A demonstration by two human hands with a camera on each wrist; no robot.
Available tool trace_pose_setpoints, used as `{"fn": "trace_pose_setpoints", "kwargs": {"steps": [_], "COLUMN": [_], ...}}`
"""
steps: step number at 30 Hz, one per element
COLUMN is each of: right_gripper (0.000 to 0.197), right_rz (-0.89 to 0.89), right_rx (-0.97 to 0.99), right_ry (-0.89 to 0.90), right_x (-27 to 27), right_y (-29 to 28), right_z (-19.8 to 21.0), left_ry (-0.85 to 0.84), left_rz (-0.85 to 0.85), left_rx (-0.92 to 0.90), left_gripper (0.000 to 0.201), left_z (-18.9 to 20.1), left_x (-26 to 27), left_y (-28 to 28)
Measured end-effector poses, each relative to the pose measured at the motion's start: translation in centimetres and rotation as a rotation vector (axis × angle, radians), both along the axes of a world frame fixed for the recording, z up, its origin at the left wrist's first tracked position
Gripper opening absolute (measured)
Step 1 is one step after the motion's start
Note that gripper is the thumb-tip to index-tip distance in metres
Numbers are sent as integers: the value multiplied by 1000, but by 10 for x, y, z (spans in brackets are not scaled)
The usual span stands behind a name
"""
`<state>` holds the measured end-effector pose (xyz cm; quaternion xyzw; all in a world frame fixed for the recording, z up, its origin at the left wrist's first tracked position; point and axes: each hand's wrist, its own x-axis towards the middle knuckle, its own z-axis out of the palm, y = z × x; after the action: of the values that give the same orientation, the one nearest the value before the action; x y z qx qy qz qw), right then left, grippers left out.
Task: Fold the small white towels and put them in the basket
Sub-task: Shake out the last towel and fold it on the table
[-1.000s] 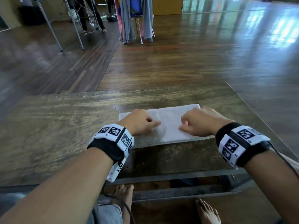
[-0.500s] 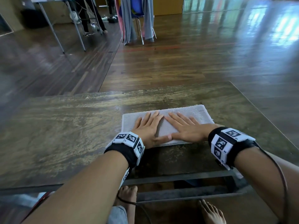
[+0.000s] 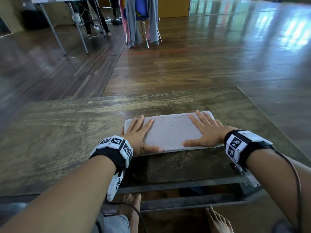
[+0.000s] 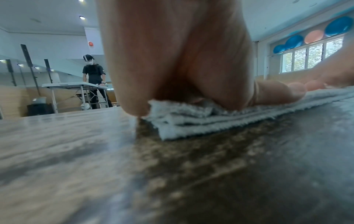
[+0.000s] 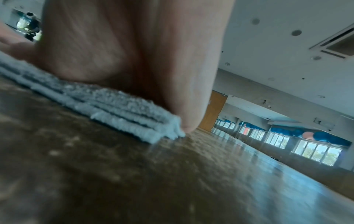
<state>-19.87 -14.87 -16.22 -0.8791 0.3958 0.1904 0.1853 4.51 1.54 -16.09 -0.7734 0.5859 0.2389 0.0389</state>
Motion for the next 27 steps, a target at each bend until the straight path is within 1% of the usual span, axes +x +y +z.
{"fn": "trace_pose_setpoints", "kwargs": {"steps": [5,7,8,9,11,12,13,15,17,18,21,23,25,27], "right_gripper": [145,141,135,126,96,81,69,54,51,53,64,68,63,50], "right_rz": [-97,-118,-108,-82,-19,1,9,19,35,29,-9,-12,6,25], "right_rx": [-29,-67,-116,-172,-237,-212,-143,2,24,1,-82,-88,-81,-44], "right_ry": [-38,-47,-57,-77,-165,-215,-253,-250,-224,-220,-215,-229,-280,-340], "right_x": [-10,-13,-12,-11,-5,0,5,10,12,11,4,-1,-6,-8], "right_y": [0,2,4,7,16,21,26,39,48,50,52,54,59,67], "right_z": [-2,0,4,9,25,32,37,42,44,45,49,50,53,53], "left_ry": [-29,-35,-31,-23,-3,1,-8,-71,-89,-50,125,184,295,450], "left_rz": [50,57,69,89,146,170,185,193,199,205,177,136,138,183], "left_rx": [64,66,50,22,-57,-87,-102,-100,-116,-142,-216,-204,-183,-202], "left_gripper": [126,127,126,121,102,95,92,83,68,63,65,51,39,30], "left_z": [5,4,4,4,8,11,12,14,19,22,37,44,48,52], "left_x": [7,7,7,8,10,12,14,16,13,11,2,-4,-11,-17], "left_y": [7,8,7,5,4,5,6,10,14,15,21,25,25,24]}}
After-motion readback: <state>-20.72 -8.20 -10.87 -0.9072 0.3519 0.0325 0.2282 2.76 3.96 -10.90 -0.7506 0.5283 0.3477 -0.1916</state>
